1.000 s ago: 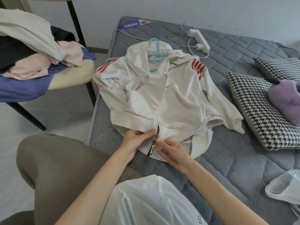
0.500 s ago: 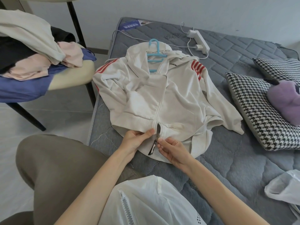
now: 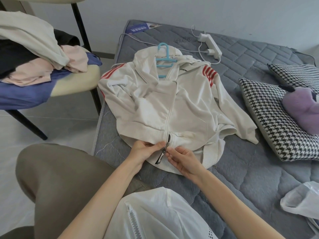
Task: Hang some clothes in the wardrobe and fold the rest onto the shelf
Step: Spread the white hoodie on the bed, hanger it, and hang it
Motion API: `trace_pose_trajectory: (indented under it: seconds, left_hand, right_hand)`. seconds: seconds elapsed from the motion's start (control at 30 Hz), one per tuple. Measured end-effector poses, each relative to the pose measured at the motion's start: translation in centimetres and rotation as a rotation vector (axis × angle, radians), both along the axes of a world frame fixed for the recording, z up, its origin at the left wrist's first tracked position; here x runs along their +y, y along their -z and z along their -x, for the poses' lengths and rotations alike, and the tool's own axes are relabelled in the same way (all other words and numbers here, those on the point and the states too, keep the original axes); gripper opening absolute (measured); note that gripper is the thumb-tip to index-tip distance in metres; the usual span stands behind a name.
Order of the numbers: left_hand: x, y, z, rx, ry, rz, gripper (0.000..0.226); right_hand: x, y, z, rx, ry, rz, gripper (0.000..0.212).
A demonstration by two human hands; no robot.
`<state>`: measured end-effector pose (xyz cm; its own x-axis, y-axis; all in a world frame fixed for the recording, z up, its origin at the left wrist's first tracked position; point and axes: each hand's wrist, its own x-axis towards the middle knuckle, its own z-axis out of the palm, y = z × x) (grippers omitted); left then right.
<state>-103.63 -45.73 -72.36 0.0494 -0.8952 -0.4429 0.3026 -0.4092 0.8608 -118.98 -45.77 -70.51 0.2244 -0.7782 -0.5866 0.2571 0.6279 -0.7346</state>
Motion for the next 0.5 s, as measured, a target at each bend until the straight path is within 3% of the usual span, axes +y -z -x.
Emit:
trace_pose_trajectory:
  seconds: [0.07,0.2,0.5]
  left_hand:
    - [-0.04,0.14,-0.15,-0.027,0.008,0.011,0.014]
    - [-0.11,0.30,-0.33,-0.071,0.037,0.054,0.021]
    - [0.12,0.72,-0.28,-0.222,0.099,0.086,0.014]
  right_hand:
    - [-0.09,0.01,0.04,0.016,0.003,0.012,0.042]
    - [-0.28,0.15,0.18,0.015,0.023,0.023,0.019]
    - [-0.38,0.47,0.77,0.081,-0.012,0.026,0.015]
